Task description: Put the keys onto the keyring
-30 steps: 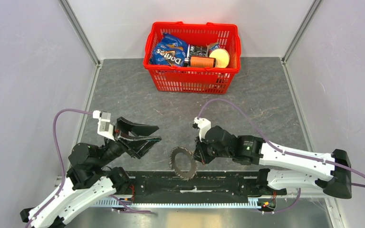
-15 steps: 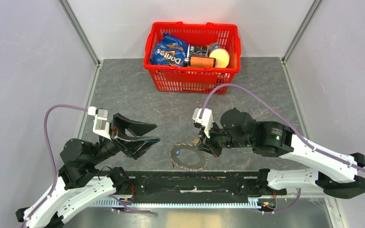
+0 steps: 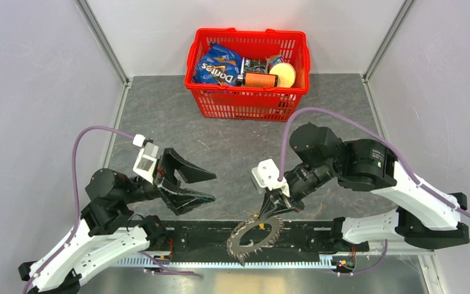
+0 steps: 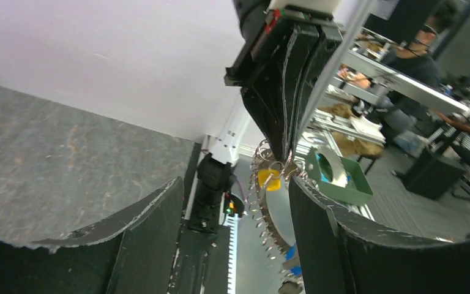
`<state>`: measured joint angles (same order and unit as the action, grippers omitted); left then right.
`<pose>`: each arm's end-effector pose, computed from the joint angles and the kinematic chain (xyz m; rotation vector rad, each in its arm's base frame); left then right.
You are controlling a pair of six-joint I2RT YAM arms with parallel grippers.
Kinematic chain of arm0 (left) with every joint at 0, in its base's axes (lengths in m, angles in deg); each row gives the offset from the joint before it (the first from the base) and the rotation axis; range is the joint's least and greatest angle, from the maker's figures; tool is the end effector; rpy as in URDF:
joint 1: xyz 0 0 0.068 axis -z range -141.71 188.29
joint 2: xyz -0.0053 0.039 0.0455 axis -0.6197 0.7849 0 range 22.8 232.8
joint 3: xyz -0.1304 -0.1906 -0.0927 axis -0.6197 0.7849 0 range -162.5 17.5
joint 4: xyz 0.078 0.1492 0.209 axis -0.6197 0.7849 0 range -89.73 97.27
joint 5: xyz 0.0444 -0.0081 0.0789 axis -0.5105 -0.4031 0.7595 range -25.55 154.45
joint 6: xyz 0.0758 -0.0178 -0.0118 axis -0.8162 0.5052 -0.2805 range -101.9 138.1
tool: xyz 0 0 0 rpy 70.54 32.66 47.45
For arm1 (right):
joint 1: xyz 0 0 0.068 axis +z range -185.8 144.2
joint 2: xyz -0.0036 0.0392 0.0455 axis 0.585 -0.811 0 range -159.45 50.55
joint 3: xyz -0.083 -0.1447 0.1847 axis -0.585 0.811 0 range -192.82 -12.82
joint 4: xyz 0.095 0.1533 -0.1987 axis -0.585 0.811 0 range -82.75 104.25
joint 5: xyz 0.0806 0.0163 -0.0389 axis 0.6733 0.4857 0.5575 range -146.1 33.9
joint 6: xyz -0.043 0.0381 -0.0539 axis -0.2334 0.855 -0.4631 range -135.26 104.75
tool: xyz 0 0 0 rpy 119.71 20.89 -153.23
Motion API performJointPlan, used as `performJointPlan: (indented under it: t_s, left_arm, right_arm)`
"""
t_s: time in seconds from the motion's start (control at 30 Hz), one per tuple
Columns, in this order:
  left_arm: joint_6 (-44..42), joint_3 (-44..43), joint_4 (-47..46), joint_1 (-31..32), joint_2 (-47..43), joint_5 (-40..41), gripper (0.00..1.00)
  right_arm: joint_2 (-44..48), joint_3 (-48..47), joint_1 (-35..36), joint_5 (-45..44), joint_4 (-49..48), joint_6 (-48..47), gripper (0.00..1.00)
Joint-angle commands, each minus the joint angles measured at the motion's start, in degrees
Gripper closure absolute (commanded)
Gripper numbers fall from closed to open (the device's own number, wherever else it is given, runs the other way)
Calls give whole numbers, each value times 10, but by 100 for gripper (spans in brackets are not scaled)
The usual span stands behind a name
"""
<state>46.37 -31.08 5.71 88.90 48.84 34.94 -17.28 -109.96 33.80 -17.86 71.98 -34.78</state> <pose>0.0645 -0.1309 0.4097 0.7538 1.2645 -1.4747 0.0390 0.2246 0.4372 -1.8770 1.3286 1.2053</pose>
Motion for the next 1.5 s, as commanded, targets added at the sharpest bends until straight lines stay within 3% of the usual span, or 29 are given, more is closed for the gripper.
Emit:
performJointPlan:
  t_s: [0.0, 0.33, 0.53, 0.9, 1.07, 1.47]
  left_arm:
    - [-2, 2, -105, 0, 21, -113, 29]
    - [69, 34, -307, 0, 78, -196, 29]
    - [178, 57, -480, 1, 135, -231, 29]
    - [328, 91, -712, 4, 213, -246, 30]
    - [360, 97, -767, 7, 243, -249, 31]
    - [378, 96, -802, 17, 280, -271, 31]
  right_arm:
    - [-29, -64, 2, 156, 28, -50, 100]
    - [-71, -122, 2, 239, 11, -17, 100]
    - [-85, -144, 3, 250, 4, -16, 100]
    - [-108, -157, 3, 245, -18, -15, 100]
    - [-113, -168, 4, 247, -28, -15, 100]
    - [-121, -207, 4, 254, -32, -32, 100]
